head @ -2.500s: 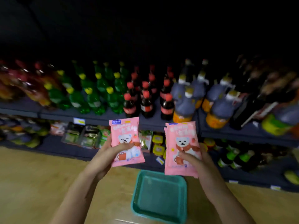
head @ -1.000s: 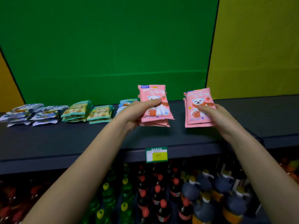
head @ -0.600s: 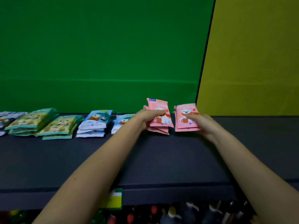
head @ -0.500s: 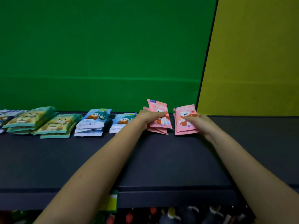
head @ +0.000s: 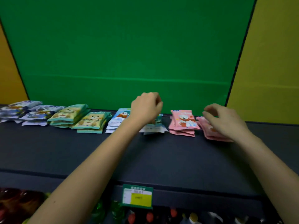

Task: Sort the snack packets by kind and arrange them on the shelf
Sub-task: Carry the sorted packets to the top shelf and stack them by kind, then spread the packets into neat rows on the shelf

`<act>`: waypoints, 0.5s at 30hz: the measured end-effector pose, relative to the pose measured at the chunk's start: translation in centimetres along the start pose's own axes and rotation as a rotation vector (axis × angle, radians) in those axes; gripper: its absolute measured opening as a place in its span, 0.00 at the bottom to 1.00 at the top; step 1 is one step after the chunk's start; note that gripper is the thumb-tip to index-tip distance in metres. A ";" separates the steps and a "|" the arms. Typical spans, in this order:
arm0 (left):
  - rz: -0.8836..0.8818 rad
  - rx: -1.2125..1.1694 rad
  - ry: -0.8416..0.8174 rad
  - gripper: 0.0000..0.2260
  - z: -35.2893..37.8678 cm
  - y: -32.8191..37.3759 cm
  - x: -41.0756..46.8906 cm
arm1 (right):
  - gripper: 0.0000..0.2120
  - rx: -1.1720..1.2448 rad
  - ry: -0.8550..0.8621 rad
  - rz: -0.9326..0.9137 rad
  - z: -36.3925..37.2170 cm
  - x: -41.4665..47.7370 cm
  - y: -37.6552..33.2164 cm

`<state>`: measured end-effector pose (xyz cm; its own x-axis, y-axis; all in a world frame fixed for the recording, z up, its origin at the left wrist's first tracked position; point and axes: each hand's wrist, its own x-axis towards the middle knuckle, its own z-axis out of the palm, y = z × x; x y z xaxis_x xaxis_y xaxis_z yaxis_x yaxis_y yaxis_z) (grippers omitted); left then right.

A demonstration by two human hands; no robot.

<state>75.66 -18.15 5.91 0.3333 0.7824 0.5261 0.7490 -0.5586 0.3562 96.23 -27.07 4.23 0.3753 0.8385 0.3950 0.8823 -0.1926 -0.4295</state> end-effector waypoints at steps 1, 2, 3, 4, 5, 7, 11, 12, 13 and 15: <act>0.011 -0.002 0.020 0.10 -1.9 -1.6 -1.0 | 0.13 0.020 0.007 -0.056 -0.2 -0.6 -1.6; 0.017 -0.003 0.037 0.09 -3.8 -3.5 -2.1 | 0.11 0.040 0.014 -0.106 -0.2 -1.4 -3.3; 0.020 0.007 0.055 0.08 -5.7 -5.4 -3.4 | 0.09 0.051 0.018 -0.147 0.0 -2.2 -5.1; 0.016 0.029 0.074 0.08 -7.4 -7.6 -4.7 | 0.08 0.053 0.021 -0.186 0.3 -3.1 -7.0; 0.007 0.059 0.092 0.08 -9.1 -9.8 -6.0 | 0.07 0.049 0.020 -0.221 0.8 -3.9 -9.0; -0.029 0.130 0.112 0.08 -12.2 -14.5 -8.7 | 0.07 0.056 0.007 -0.272 2.3 -5.7 -13.0; -0.128 0.250 0.142 0.07 -17.8 -24.1 -13.8 | 0.06 0.105 -0.020 -0.303 6.3 -9.1 -20.6; -0.157 0.276 0.157 0.07 -19.1 -26.4 -15.0 | 0.06 0.122 -0.029 -0.304 7.4 -9.8 -22.5; -0.185 0.296 0.162 0.07 -20.3 -28.6 -16.1 | 0.06 0.133 -0.038 -0.307 8.5 -10.4 -24.3; -0.241 0.324 0.143 0.07 -22.3 -32.7 -18.2 | 0.06 0.147 -0.059 -0.316 10.8 -11.6 -27.7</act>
<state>32.30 -20.29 1.91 0.0608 0.8211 0.5676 0.9445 -0.2313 0.2333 64.40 -25.98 2.79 0.0697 0.8739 0.4811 0.9003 0.1526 -0.4076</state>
